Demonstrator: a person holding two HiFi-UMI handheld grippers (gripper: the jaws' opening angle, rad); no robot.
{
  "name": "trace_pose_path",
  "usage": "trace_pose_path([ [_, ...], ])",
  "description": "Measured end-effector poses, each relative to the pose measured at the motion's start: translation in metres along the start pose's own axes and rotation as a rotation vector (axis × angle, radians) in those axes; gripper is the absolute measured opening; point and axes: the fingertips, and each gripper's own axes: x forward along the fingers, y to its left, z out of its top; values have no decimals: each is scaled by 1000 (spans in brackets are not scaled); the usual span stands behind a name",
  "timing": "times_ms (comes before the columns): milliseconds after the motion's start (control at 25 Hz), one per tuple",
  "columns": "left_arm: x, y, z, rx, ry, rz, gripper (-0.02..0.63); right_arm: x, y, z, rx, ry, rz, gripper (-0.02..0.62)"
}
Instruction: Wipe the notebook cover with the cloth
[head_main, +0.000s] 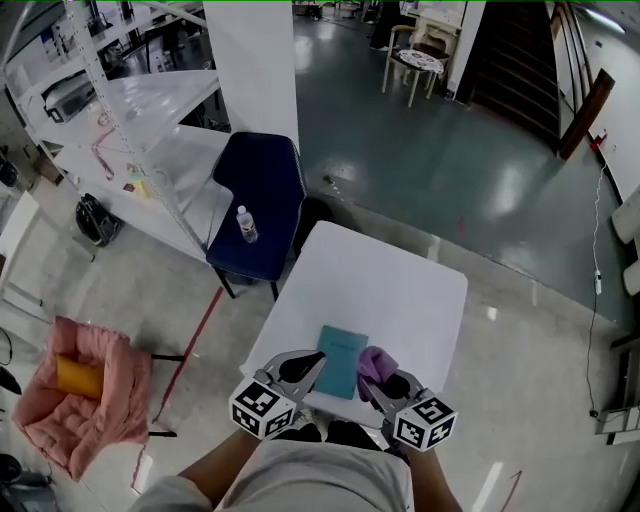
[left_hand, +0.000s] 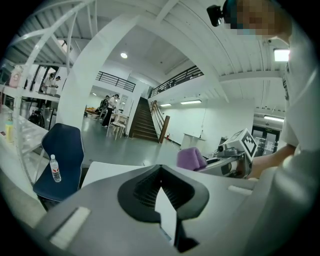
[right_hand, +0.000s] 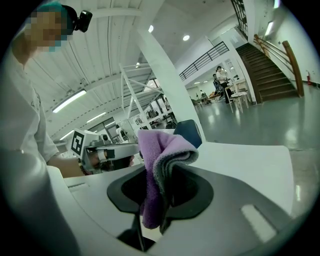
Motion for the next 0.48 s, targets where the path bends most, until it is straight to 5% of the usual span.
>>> trace_pose_path([
  [480, 11, -8, -13, -8, 14, 51, 0, -1, -33, -14, -53, 99, -2, 115],
])
